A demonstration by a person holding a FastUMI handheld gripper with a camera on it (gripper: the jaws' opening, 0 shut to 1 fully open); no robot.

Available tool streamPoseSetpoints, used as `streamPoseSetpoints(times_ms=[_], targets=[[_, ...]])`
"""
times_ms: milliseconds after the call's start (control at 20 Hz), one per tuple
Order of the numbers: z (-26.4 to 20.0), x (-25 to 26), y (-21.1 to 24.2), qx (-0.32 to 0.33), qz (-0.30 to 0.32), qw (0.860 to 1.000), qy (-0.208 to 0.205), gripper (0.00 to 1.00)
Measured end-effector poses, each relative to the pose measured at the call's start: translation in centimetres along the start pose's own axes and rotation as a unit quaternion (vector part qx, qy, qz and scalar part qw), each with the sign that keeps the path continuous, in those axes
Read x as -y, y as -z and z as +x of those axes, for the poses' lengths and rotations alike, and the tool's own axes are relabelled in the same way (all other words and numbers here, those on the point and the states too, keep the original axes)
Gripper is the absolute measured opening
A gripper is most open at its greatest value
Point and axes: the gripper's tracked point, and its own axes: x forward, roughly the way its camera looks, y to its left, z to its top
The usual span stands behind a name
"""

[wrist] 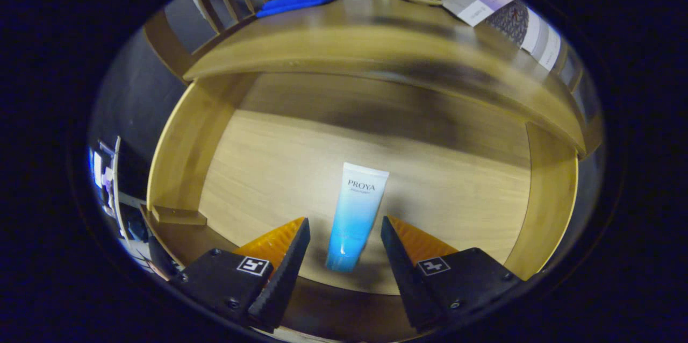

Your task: Pull open the drawer, take out the items inside it, and place them on the countertop above the cabinet.

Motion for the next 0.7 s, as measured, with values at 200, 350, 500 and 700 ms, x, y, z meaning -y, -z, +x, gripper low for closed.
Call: streamPoseSetpoints(times_ms=[200,350,500,700], targets=[[1.6,0.1,0.1,-0.031,0.006,0.999,0.005,0.84],[1.7,0.4,0.1,-0.027,0.006,1.0,0.011,0.81],[1.9,0.8,0.4,-0.023,0.007,1.0,0.018,0.76],[1.2,1.1,0.2,-0.009,0.023,1.0,0.015,0.51]])
